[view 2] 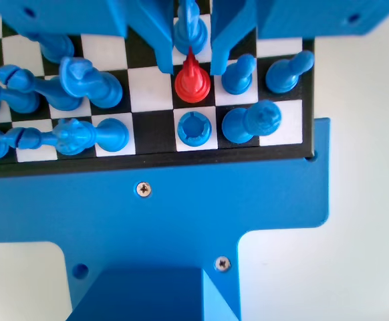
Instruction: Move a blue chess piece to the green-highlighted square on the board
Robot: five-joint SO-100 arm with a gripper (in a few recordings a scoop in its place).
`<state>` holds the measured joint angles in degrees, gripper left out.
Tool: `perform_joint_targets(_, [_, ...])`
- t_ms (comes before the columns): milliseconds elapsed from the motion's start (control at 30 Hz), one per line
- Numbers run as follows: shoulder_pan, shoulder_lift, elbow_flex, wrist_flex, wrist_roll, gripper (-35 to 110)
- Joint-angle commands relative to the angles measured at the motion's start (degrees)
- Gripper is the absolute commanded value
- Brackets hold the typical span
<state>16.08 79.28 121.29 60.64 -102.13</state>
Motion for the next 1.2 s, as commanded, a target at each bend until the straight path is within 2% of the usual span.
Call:
perform_joint_targets(0, [0.7,0.9,-0.8,0.2,-0.6,12])
perform_joint_targets(933, [0.6,0.8,1.4,-0.4,-1.1,11])
perform_joint_targets(1167, [0.6,0.9,1.8,-0.1,-2.1,5])
